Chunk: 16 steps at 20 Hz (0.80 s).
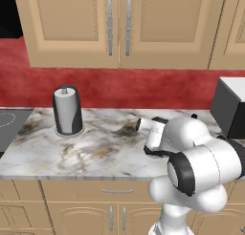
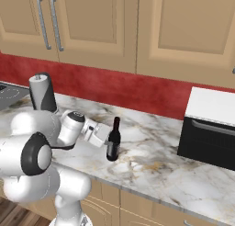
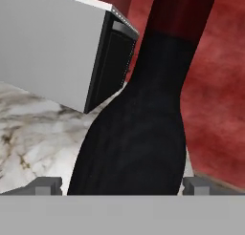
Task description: There is a wine glass and glass cup on the dining counter. Place the wine bottle next to the wine glass and the juice bottle next to the glass cup.
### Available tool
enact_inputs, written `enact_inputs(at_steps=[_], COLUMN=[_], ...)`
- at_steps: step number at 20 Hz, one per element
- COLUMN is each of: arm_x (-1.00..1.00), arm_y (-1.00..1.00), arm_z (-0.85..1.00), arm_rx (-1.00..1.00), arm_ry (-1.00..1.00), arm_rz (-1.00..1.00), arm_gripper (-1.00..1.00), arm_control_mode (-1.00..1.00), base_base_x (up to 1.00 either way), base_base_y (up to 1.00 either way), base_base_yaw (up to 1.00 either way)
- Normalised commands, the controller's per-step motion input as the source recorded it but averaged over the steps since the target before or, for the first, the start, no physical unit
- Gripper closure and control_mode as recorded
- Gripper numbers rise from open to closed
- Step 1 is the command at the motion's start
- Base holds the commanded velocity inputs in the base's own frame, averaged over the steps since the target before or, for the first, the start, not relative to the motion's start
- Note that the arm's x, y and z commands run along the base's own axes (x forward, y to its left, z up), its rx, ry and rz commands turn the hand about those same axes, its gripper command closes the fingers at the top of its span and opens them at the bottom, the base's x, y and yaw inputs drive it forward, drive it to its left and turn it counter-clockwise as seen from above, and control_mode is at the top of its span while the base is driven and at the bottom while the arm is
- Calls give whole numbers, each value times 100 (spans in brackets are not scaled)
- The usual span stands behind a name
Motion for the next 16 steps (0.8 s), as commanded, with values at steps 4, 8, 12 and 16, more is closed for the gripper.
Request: enact_inputs(at_steps=[4,8,12,16], arm_x=[9,1,-5,-19], arm_y=[-11,-3,3,28], arm_z=[-8,-1,2,9], arm_rx=[0,0,0,0], arm_ry=[9,4,0,-1], arm_rz=[0,0,0,1], arm_gripper=[100,100,100,100], arm_control_mode=[-100,-100,-100,-100], base_base_x=[0,0,0,0], base_base_y=[0,0,0,0], base_base_yaw=[0,0,0,0])
